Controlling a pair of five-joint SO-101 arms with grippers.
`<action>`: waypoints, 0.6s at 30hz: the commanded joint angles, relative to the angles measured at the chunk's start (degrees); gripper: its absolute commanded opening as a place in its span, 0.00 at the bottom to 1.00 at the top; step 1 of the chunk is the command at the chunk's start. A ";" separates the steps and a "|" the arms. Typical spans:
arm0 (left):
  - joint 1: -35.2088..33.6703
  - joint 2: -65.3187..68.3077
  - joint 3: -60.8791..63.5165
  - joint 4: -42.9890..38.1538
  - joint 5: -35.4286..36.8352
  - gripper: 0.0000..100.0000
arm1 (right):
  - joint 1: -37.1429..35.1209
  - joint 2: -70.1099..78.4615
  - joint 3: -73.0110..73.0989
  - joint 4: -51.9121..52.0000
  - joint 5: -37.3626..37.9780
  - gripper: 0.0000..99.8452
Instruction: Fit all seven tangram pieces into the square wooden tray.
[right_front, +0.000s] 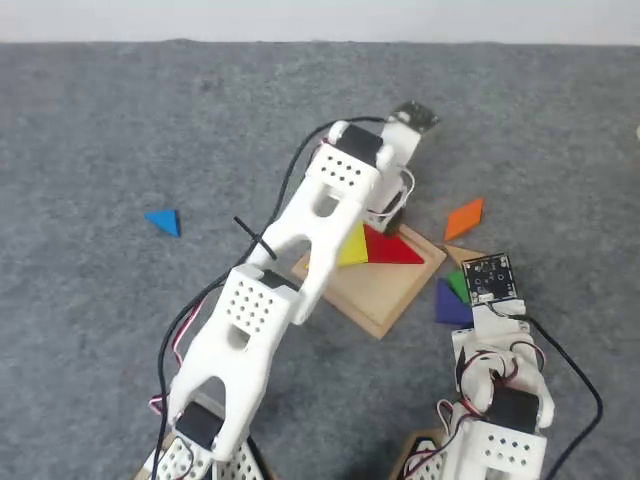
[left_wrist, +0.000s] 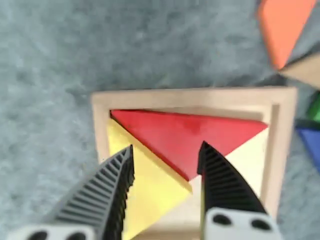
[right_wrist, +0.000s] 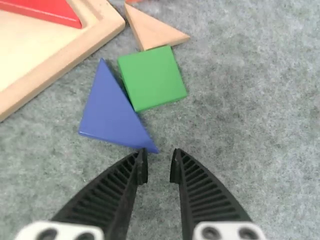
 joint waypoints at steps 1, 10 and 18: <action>-3.25 -1.41 -0.48 1.23 -0.26 0.21 | -0.40 -0.84 0.88 0.13 0.70 0.09; -9.05 -1.49 -0.22 2.20 -2.20 0.21 | -0.40 -0.84 0.88 0.04 0.70 0.09; -9.14 -0.79 6.02 0.18 -3.43 0.21 | -0.40 -0.84 0.88 0.04 0.70 0.09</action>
